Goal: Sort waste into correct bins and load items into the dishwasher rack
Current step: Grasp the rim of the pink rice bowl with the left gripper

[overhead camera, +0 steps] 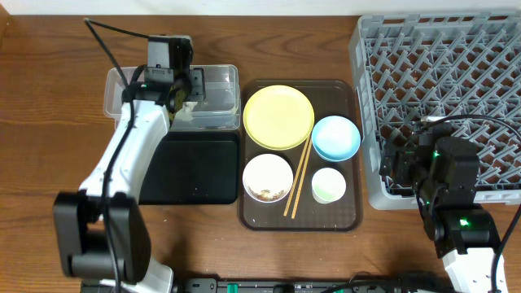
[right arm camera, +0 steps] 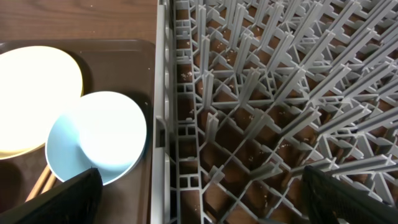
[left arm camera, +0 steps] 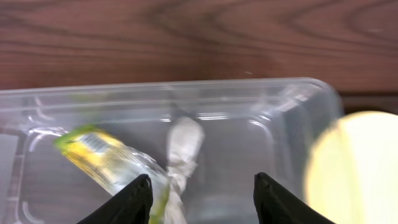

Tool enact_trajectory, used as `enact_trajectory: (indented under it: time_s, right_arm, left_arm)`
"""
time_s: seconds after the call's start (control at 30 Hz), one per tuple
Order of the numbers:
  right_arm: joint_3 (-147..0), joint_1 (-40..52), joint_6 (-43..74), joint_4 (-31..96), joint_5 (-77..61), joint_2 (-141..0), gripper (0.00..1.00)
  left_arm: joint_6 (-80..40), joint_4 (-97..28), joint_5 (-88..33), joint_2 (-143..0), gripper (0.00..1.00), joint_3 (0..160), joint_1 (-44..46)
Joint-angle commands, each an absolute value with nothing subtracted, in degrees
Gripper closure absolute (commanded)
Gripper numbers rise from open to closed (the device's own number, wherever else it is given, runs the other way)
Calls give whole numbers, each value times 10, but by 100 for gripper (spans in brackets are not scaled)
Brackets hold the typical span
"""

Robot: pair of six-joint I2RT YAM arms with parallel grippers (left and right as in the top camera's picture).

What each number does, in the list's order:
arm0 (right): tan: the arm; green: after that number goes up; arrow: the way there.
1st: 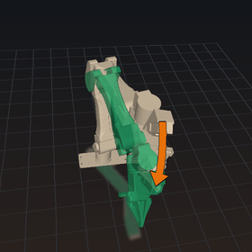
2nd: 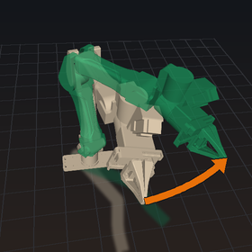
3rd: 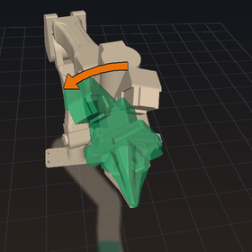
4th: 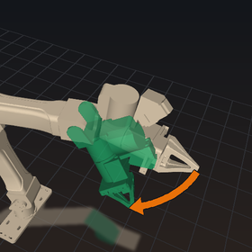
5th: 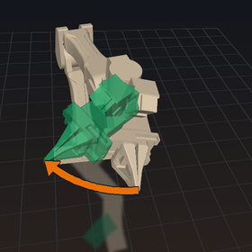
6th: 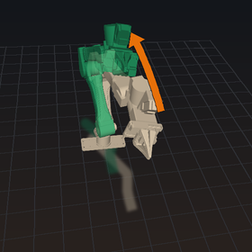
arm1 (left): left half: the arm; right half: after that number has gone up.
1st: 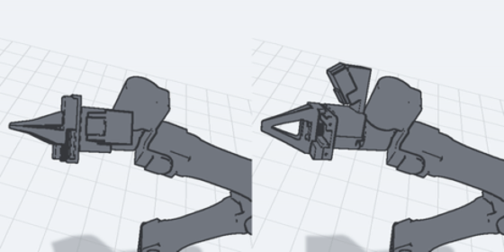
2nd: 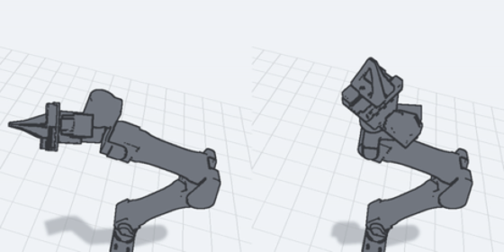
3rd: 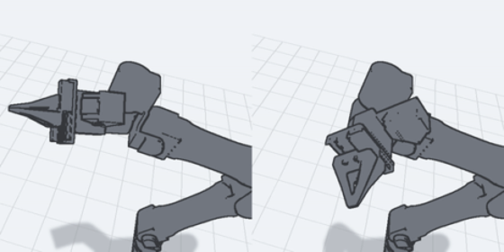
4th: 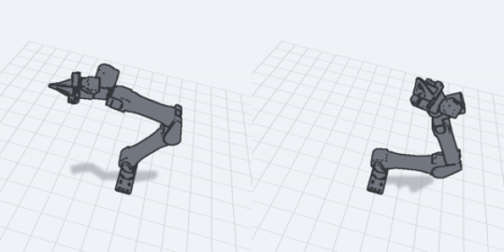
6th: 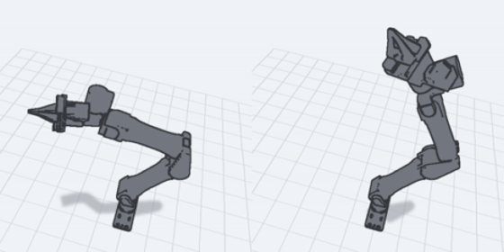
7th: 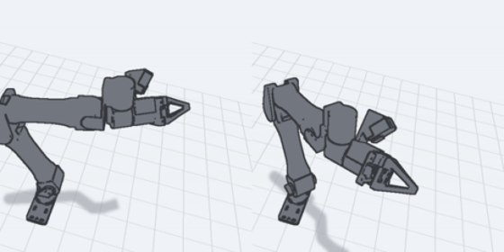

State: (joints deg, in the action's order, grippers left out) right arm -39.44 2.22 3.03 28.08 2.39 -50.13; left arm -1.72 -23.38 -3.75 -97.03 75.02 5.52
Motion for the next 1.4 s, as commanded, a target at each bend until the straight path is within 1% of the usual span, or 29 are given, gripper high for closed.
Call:
enact_trajectory:
  time_s: [0.0, 0.17, 0.27, 0.3, 0.4, 0.6, 0.73, 0.93, 1.03, 1.13, 1.27, 1.37]
  right_arm:
    - [-406, 27, 38, 281, 25, -499, 1]
    - [-406, 27, 38, 281, 25, -499, 1]
    - [-406, 27, 38, 281, 25, -499, 1]
    - [-406, 27, 38, 281, 25, -499, 1]
    - [-406, 27, 38, 281, 25, -499, 1]
    - [-406, 27, 38, 281, 25, -499, 1]
    - [-406, 27, 38, 281, 25, -499, 1]
    - [-406, 27, 38, 281, 25, -499, 1]
    - [-406, 27, 38, 281, 25, -499, 1]
    - [-406, 27, 38, 281, 25, -499, 1]
    - [-406, 27, 38, 281, 25, -499, 1]
    - [-406, 27, 38, 281, 25, -499, 1]
  left_arm:
    - [-29, -275, -126, -906, 45, 753, 74]
    - [-89, -390, -159, -883, 44, 752, 136]
    - [-89, -434, -159, -894, 39, 752, 187]
    - [-90, -439, -159, -899, 39, 749, 206]
    - [-91, -437, -158, -912, 39, 735, 257]
    - [-171, -438, -124, -967, 39, 724, 342]
    - [-209, -436, -124, -1010, 40, 724, 377]
    - [-218, -424, -124, -1072, 40, 724, 410]
    - [-218, -417, -124, -1090, 45, 724, 421]
    - [-218, -408, -124, -1100, 55, 724, 428]
    - [-218, -411, -124, -1112, 59, 724, 438]
    - [-218, -413, -124, -1114, 68, 724, 445]
